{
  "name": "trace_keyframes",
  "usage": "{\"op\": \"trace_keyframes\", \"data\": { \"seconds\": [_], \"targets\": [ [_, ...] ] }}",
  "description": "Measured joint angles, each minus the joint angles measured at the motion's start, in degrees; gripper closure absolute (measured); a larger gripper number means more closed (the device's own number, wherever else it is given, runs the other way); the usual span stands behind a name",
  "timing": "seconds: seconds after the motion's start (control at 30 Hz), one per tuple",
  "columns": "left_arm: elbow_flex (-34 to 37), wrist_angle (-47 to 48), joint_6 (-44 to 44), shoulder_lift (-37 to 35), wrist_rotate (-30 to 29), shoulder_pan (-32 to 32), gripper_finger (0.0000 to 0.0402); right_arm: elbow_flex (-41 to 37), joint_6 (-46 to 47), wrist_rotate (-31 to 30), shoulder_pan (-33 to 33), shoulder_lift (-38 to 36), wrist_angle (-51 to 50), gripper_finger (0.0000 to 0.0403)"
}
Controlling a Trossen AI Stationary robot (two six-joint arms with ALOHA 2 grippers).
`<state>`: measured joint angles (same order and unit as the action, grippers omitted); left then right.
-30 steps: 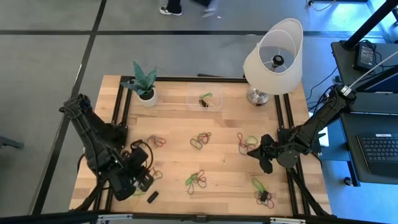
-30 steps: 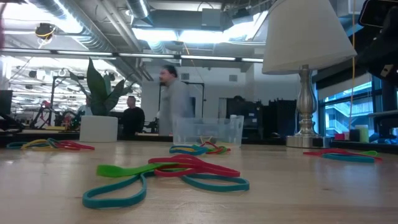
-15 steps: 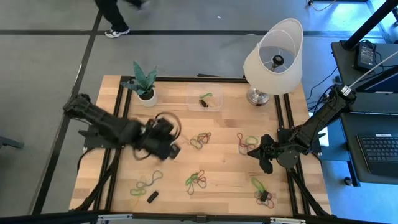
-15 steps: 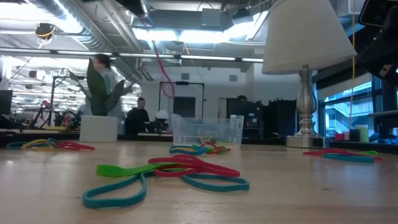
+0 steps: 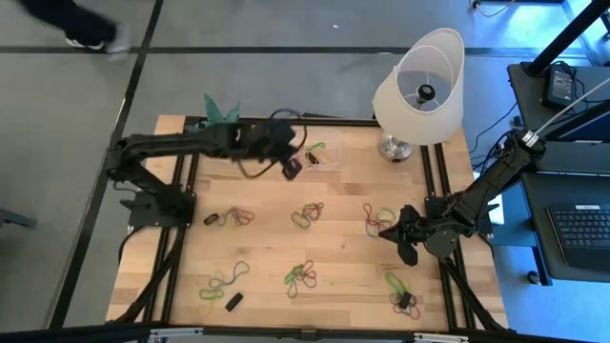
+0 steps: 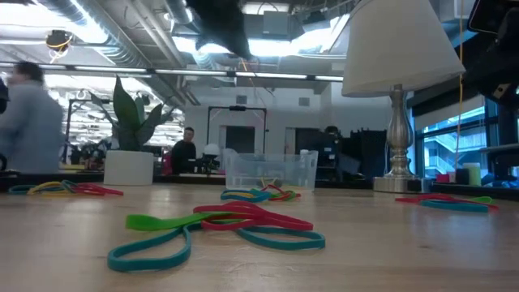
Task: Pick and place rubber bands into bin
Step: Put the red rubber band into the transparent bin
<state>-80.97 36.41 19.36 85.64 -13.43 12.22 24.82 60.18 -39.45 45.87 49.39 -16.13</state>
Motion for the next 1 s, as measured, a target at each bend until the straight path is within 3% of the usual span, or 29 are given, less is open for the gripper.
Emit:
{"op": "trace_keyframes", "data": {
  "seconds": [0.13,0.33,0.63,1.0],
  "targets": [
    [-0.28,-3.1,-6.85,4.5,7.33,6.76,0.04,-0.02,0.18,-3.98,0.0,0.0,0.05,0.0396],
    [-3.38,-2.62,-15.32,13.2,11.84,12.41,0.0399,-0.02,1.19,-10.76,-0.01,0.0,0.1,0.0396],
    [-8.83,2.01,-22.7,25.67,11.63,15.95,0.0399,-0.02,4.23,-18.97,-0.02,0.0,0.53,0.0396],
    [-9.2,3.78,-20.58,30.76,11.87,18.0,0.0368,-0.02,4.21,-19.45,-3.22,0.0,1.82,0.0396]
  ]
}}
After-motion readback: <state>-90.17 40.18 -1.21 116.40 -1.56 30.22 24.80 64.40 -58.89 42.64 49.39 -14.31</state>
